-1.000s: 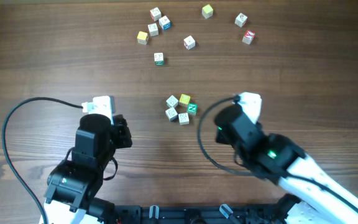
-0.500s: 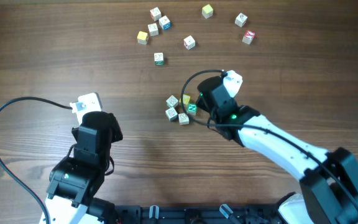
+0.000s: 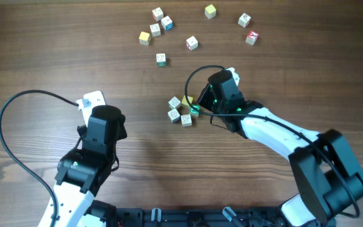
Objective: Form a circle
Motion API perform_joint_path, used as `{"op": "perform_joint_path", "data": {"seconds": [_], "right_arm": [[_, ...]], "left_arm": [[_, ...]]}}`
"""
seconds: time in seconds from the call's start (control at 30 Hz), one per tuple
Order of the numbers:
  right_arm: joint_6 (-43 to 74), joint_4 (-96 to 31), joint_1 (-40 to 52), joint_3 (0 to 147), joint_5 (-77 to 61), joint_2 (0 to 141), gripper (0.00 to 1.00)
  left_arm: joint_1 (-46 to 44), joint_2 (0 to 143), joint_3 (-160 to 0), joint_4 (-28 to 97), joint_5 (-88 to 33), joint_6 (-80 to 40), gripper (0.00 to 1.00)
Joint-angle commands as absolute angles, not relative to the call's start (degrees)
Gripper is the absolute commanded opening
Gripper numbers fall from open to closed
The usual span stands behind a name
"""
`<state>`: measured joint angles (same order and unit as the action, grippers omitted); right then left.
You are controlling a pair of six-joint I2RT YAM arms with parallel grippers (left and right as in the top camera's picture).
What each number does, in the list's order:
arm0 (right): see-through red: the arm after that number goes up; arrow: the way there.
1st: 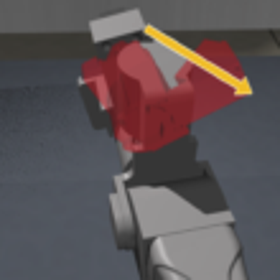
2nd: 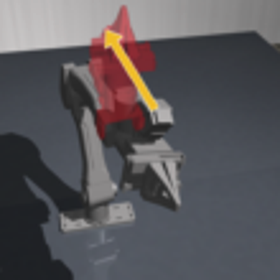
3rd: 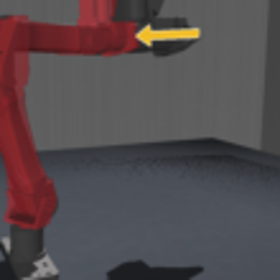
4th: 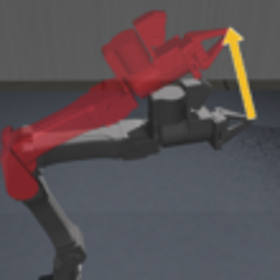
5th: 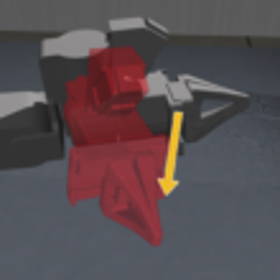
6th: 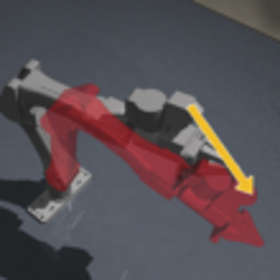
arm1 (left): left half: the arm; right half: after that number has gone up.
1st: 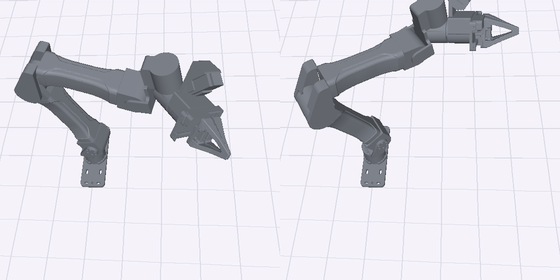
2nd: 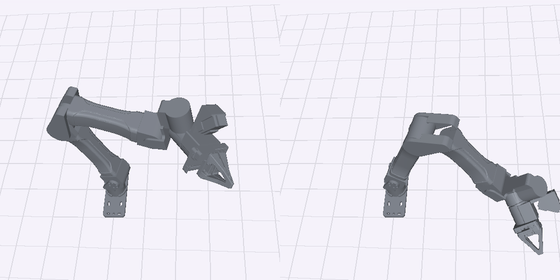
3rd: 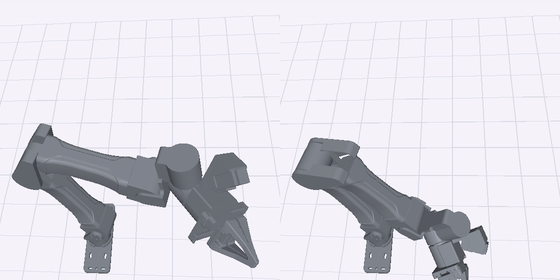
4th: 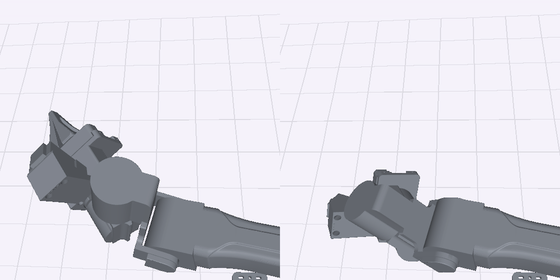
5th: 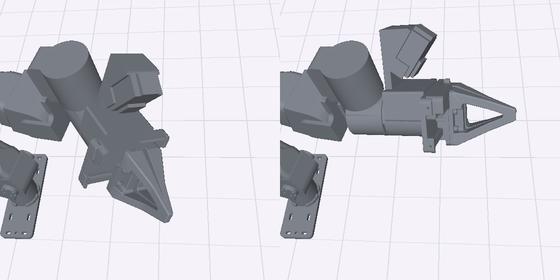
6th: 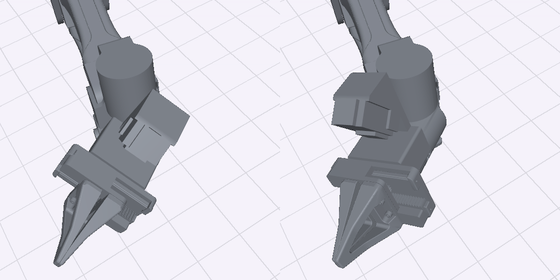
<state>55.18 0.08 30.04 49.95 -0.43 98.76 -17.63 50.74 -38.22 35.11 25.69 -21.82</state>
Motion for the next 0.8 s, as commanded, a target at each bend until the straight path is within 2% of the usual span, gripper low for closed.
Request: {"op": "perform_joint_path", "data": {"seconds": [0.0,0.77], "right_arm": [[54.15,0.71,29.93,49.98,-2.68,99.44,0.05],[55.72,3.09,31.68,49.98,-8.03,102.78,0.05]], "left_arm": [[-17.74,50.81,-38.59,34.72,26.68,-23.27,0.04],[-17.74,50.81,-38.59,34.76,26.46,-24.53,0.04]]}}
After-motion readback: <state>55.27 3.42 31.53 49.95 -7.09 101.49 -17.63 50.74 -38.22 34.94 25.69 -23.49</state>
